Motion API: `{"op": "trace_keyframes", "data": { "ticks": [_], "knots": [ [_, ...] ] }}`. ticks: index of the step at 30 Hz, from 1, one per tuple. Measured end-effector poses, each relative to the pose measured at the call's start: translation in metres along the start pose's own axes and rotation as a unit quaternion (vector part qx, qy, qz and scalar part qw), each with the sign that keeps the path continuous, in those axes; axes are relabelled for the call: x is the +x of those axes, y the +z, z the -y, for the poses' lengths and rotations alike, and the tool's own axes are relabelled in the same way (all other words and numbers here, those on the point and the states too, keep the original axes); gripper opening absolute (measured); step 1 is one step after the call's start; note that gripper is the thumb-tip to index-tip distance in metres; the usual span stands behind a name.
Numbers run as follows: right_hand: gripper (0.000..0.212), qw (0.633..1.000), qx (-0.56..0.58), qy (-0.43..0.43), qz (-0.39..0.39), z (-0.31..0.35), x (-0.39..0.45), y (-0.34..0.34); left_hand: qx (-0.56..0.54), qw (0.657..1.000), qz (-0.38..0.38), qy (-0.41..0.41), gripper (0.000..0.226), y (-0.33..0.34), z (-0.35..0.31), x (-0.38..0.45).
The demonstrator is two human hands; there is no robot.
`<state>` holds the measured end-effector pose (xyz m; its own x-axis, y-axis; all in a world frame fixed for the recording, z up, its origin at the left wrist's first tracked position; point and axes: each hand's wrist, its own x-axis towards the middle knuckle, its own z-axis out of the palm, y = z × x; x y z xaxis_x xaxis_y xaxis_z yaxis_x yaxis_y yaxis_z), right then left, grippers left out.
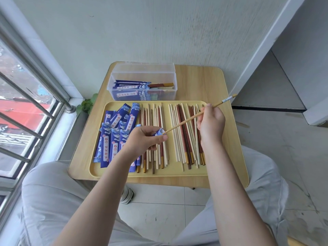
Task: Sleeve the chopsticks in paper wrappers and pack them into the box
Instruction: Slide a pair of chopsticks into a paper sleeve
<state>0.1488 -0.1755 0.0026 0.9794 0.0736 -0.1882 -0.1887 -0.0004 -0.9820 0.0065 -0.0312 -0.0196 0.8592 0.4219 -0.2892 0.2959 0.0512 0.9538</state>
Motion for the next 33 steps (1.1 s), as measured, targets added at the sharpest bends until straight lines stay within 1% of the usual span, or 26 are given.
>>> {"op": "trace_keyframes", "data": {
  "ticks": [2,5,7,10,13,15,17,18,20,22,23,24,25,26,27,28,29,30,32,33],
  "knots": [
    [0.03,1.0,-0.013,-0.015,0.002,-0.002,0.001,0.0,0.004,1.0,0.001,0.001,0.013,0.0,0.0,-0.001],
    [0.03,1.0,-0.003,-0.014,-0.011,0.0,0.001,0.001,0.013,1.0,0.006,0.007,0.013,0.001,0.0,-0.001],
    [0.028,1.0,-0.009,-0.024,0.009,0.001,-0.002,0.0,0.014,1.0,0.007,0.004,0.013,0.003,-0.001,-0.001],
    [0.016,0.994,-0.039,-0.043,0.096,-0.002,-0.01,0.005,0.019,1.0,0.004,-0.013,0.018,0.01,-0.004,0.0],
    [0.006,0.978,-0.082,-0.018,0.19,-0.01,-0.02,0.013,0.045,0.999,-0.008,-0.013,0.024,0.019,-0.006,0.004],
    [0.002,0.959,-0.112,0.042,0.256,-0.017,-0.022,0.016,0.059,0.998,-0.025,-0.008,0.024,0.024,-0.005,0.006],
    [0.004,0.944,-0.101,0.124,0.29,-0.021,-0.023,0.015,0.083,0.996,-0.028,-0.003,0.024,0.027,-0.003,0.007],
    [0.002,0.94,-0.095,0.146,0.292,-0.023,-0.022,0.013,0.086,0.996,-0.028,-0.002,0.025,0.029,-0.002,0.006],
    [0.012,0.94,-0.108,0.143,0.29,-0.023,-0.02,0.007,0.072,0.997,-0.035,-0.005,0.027,0.034,0.0,0.006],
    [0.027,0.948,-0.143,0.111,0.261,-0.021,-0.015,0.0,0.059,0.997,-0.035,-0.019,0.03,0.038,0.001,0.007],
    [0.031,0.951,-0.202,0.076,0.223,-0.021,-0.011,-0.004,0.058,0.997,-0.028,-0.031,0.03,0.039,0.002,0.008],
    [0.03,0.939,-0.298,0.03,0.169,-0.021,-0.006,-0.008,0.06,0.997,-0.02,-0.044,0.031,0.038,0.004,0.009],
    [0.026,0.904,-0.412,-0.015,0.115,-0.024,-0.001,-0.013,0.062,0.996,-0.01,-0.059,0.032,0.037,0.006,0.011],
    [0.022,0.856,-0.51,-0.043,0.075,-0.028,0.004,-0.018,0.063,0.995,-0.001,-0.073,0.033,0.036,0.009,0.012],
    [0.02,0.816,-0.574,-0.046,0.053,-0.033,0.008,-0.022,0.06,0.994,0.004,-0.087,0.033,0.034,0.012,0.013],
    [0.019,0.79,-0.611,-0.03,0.046,-0.037,0.01,-0.024,0.052,0.994,0.007,-0.097,0.033,0.033,0.014,0.014],
    [0.021,0.777,-0.628,-0.01,0.048,-0.04,0.009,-0.025,0.042,0.993,0.007,-0.106,0.032,0.032,0.016,0.014],
    [0.023,0.772,-0.634,0.004,0.051,-0.044,0.01,-0.025,0.031,0.993,0.005,-0.114,0.03,0.031,0.018,0.014],
    [0.021,0.783,-0.619,0.012,0.06,-0.046,0.008,-0.023,0.012,0.992,0.002,-0.128,0.027,0.029,0.021,0.014],
    [0.015,0.791,-0.608,0.011,0.07,-0.046,0.008,-0.021,0.004,0.991,0.002,-0.133,0.026,0.029,0.022,0.013]
  ]
}}
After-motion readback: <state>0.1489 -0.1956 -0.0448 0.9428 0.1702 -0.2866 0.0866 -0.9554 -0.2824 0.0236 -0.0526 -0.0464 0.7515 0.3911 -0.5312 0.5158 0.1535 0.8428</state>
